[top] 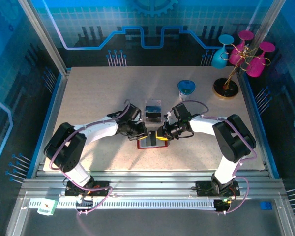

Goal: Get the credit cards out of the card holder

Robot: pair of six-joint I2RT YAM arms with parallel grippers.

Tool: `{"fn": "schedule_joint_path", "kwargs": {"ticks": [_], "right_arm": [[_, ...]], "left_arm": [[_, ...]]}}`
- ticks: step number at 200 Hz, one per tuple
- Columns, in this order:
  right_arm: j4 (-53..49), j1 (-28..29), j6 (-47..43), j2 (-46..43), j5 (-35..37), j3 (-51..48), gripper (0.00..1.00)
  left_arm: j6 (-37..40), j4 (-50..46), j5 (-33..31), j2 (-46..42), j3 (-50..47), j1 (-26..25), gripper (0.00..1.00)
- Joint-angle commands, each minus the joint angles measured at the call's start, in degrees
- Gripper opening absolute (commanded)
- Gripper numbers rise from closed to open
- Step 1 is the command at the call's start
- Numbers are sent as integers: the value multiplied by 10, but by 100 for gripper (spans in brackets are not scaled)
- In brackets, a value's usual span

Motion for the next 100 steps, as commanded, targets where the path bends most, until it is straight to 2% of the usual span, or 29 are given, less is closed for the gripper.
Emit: {"fn": "schedule_joint_path", "kwargs": {"ticks": [1,49,92,100], "right_arm": [[8,-5,7,10,-10,-6,23],[11,-4,8,17,-13,-3,25],[19,-2,12,29,-16,-1,26],[20,-1,12,33,-18,0,26]], "left_arm": [[14,-35,-2,30,22,-10,8],[25,-44,-12,62,21,-11,3],[23,-49,-24,53,12,-12,3],[21,-49,-28,47,11,-11,6]]}}
